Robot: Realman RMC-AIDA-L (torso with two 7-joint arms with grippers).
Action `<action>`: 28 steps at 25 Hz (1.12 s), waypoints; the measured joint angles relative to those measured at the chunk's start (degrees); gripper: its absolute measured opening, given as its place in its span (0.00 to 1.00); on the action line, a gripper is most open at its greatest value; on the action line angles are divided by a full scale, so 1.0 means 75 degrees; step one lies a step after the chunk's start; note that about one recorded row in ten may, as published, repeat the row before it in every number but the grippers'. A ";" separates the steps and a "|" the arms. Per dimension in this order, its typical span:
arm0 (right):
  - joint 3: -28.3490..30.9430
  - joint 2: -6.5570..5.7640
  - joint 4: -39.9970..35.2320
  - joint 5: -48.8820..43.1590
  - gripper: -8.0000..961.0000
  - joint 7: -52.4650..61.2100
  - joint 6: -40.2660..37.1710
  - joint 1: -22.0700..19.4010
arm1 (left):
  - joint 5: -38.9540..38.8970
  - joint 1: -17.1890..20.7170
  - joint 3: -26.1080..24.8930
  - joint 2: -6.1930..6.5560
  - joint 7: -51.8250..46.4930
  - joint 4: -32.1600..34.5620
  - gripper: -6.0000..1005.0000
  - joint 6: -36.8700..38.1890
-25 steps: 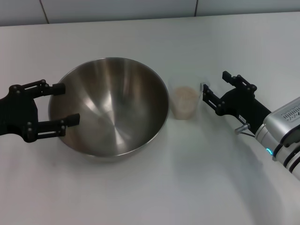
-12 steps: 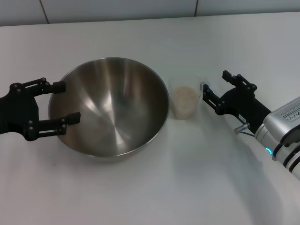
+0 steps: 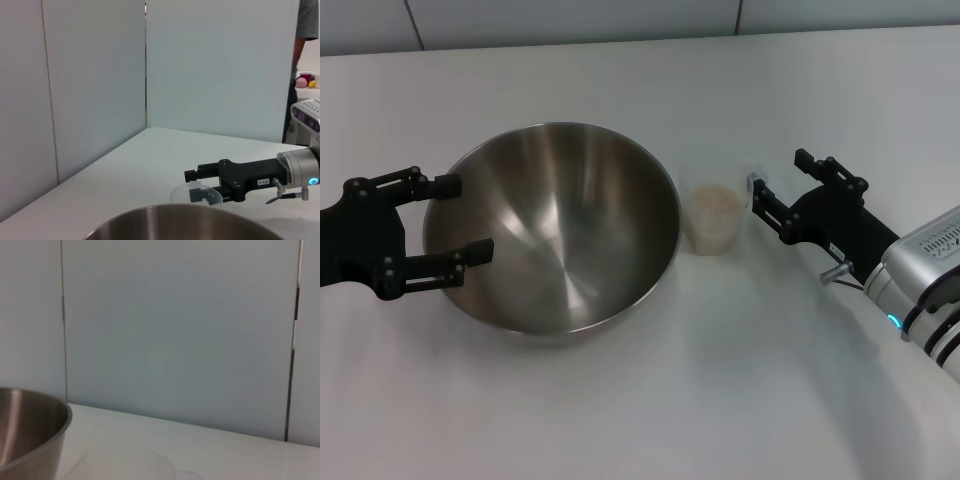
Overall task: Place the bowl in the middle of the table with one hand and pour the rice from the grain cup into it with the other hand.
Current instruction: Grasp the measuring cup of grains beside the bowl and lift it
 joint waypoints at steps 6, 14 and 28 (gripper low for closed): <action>0.0000 0.0000 -0.0007 -0.0001 0.71 -0.0004 -0.0006 0.0006 | 0.0000 -0.0002 -0.0001 -0.0011 0.0008 -0.0023 0.81 -0.0020; 0.0000 0.0000 0.0012 -0.0001 0.71 -0.0017 -0.0011 0.0013 | 0.0000 -0.0036 0.0003 -0.0012 0.0008 -0.0099 0.81 -0.0087; 0.0039 0.0000 -0.0020 0.0002 0.67 -0.0326 -0.0106 0.0064 | 0.0000 -0.0129 -0.0027 0.0000 0.0008 -0.0097 0.81 -0.0202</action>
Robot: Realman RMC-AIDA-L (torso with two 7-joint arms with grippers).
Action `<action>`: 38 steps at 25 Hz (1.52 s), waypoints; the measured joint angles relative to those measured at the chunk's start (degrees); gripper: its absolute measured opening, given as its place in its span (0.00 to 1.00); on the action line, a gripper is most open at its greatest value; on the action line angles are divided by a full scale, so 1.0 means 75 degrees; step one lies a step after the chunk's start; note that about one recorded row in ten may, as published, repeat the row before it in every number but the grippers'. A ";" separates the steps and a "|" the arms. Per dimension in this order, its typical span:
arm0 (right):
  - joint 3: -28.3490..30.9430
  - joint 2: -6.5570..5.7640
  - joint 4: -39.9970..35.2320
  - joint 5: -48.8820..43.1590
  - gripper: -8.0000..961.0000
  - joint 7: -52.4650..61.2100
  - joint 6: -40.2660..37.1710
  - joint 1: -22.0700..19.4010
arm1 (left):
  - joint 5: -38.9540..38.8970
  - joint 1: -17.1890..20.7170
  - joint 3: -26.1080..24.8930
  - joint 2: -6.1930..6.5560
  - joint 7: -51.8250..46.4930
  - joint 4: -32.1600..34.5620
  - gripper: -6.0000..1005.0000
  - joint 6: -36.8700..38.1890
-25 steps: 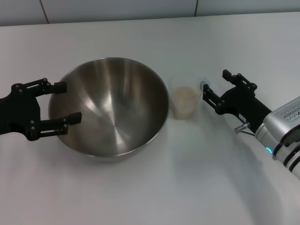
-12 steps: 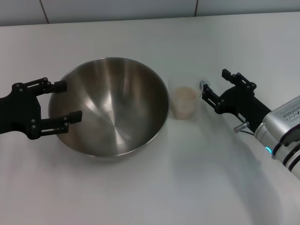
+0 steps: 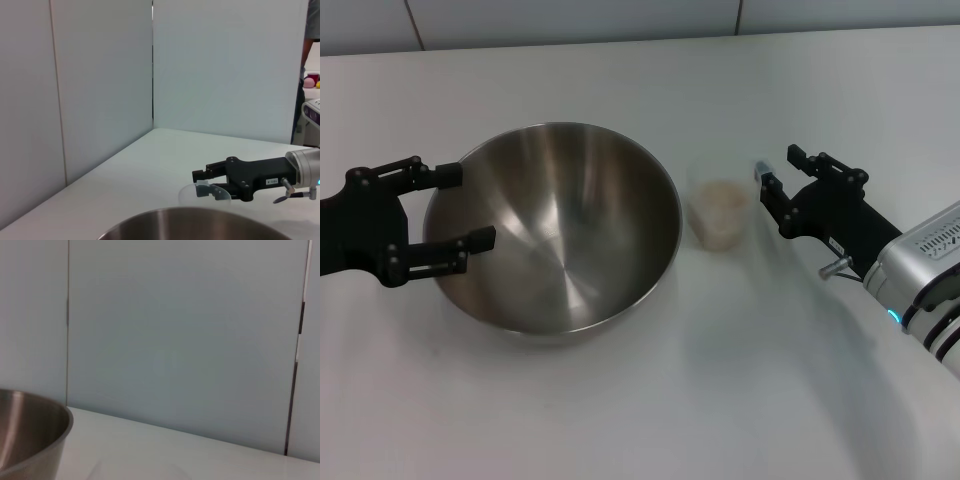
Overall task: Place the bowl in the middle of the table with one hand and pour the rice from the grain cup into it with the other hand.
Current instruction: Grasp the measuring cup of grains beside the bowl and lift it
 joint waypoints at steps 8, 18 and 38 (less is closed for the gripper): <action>-0.0036 -0.0012 -0.0033 -0.0029 0.26 -0.0001 0.0047 0.0017 | -0.0001 -0.0048 0.0041 -0.0008 0.0000 -0.0002 0.81 -0.0079; -0.0048 -0.0013 -0.0045 -0.0051 0.02 -0.0001 0.0047 -0.0032 | -0.0066 -0.0067 -0.0047 -0.0023 0.0000 -0.0174 0.81 -0.0202; 0.0369 -0.0032 -0.0014 -0.0001 0.02 -0.0824 -0.1771 0.0070 | -0.0546 0.0002 -0.0176 -0.0027 0.0524 -0.0672 0.81 -0.0652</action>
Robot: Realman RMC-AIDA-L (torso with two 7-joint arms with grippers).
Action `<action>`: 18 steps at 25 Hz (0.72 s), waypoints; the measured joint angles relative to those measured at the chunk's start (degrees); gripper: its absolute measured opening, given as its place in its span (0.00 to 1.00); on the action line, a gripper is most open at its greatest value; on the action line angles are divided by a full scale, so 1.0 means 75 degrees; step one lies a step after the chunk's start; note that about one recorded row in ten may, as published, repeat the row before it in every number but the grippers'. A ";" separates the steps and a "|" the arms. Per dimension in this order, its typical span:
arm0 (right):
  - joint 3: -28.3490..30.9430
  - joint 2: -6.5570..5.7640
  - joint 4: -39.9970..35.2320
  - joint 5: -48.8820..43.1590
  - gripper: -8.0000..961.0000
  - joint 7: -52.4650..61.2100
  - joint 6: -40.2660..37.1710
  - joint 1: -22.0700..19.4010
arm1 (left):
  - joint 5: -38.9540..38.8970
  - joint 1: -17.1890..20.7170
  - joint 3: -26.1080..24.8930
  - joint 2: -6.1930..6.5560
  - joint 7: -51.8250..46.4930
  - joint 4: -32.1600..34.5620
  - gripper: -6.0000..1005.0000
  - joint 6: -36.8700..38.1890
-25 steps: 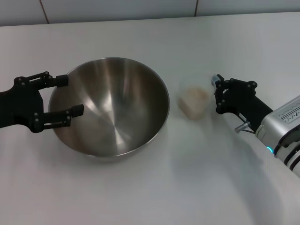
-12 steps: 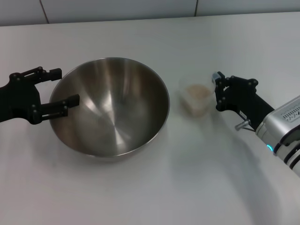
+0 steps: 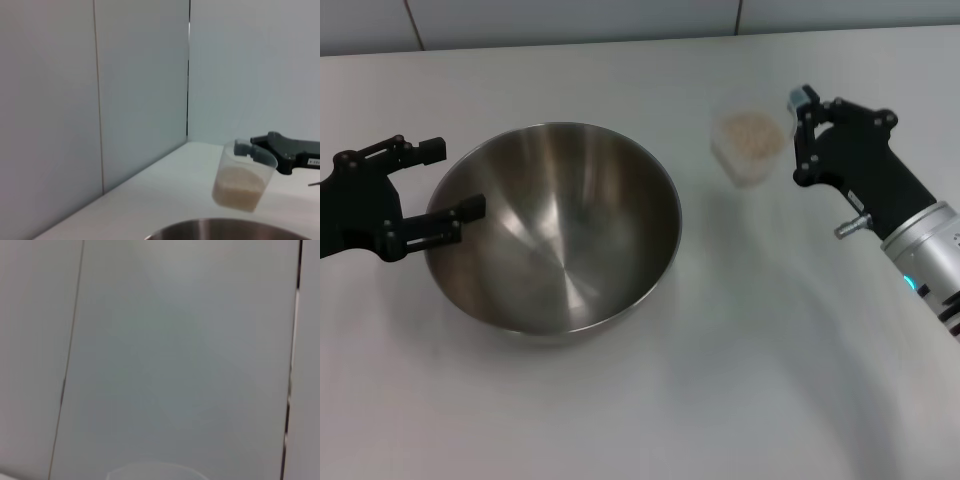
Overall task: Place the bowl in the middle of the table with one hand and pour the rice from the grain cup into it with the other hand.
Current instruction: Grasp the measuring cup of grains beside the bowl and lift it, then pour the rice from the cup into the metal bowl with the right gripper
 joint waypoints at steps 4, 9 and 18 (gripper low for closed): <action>0.0002 -0.0003 0.0109 -0.0032 0.02 -0.1096 -0.0211 0.0165 | -0.0171 0.0038 -0.0073 0.0027 0.0239 -0.0144 0.81 0.0028; -0.0047 -0.0003 0.0247 -0.0056 0.02 -0.2294 -0.0129 0.0508 | -0.0193 0.0055 -0.0283 0.0031 0.0311 -0.0152 0.81 0.0185; -0.0105 -0.0020 0.0358 -0.0400 0.02 -0.4927 -0.0110 0.0860 | -0.0223 0.0064 -0.0376 0.0010 0.0334 -0.0158 0.81 0.0241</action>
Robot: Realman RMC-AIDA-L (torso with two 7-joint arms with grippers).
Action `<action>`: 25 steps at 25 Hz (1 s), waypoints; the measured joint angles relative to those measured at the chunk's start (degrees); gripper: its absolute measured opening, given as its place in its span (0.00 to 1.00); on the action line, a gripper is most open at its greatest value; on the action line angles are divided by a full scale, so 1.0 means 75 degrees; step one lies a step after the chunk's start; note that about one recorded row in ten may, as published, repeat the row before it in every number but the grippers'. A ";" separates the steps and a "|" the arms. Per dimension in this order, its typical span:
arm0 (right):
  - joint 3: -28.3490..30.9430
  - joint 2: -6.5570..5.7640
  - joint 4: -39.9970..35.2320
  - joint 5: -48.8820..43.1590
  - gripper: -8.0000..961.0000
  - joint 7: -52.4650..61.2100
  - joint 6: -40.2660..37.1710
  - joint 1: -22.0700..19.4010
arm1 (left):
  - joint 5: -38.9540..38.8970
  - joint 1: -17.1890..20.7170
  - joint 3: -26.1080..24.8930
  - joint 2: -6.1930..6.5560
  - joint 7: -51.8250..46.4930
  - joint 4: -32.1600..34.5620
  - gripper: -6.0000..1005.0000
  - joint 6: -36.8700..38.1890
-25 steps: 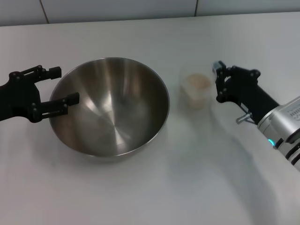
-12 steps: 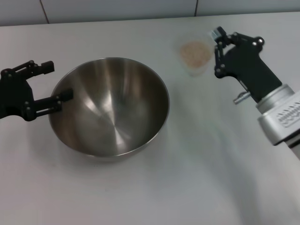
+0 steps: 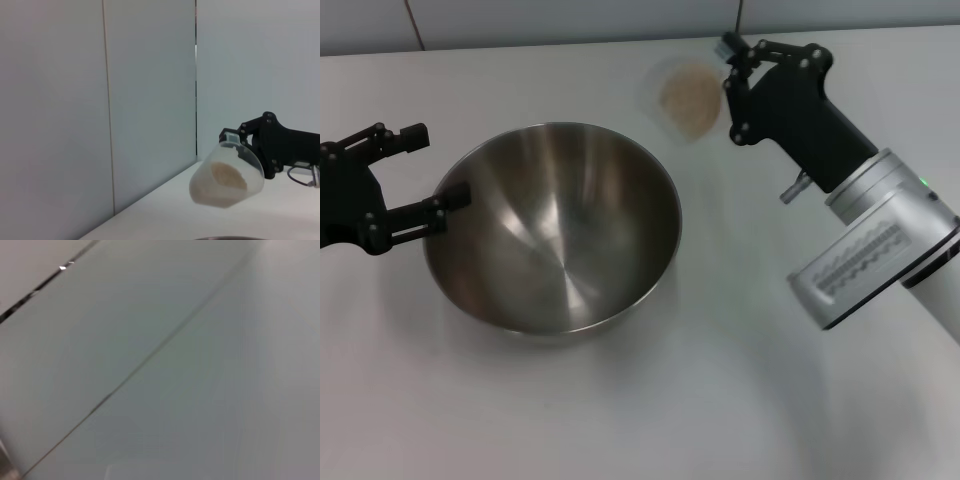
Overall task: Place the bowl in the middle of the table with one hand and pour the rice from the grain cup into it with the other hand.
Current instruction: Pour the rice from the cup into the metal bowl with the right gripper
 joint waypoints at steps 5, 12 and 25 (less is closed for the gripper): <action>0.0000 0.0003 0.0074 -0.0414 0.02 -0.1339 0.0000 0.0105 | -0.0097 -0.0092 -0.0011 -0.0006 0.0002 -0.0073 0.81 0.0005; 0.0002 0.0001 0.0086 -0.0537 0.02 -0.2469 0.0025 0.0391 | -0.0525 -0.0098 -0.0011 -0.0007 -0.0072 -0.0168 0.81 0.0008; -0.0011 0.0024 0.0261 -0.1334 0.02 -0.4511 0.0070 0.0511 | -0.0671 -0.0028 -0.0010 -0.0006 -0.0016 -0.0286 0.81 0.0018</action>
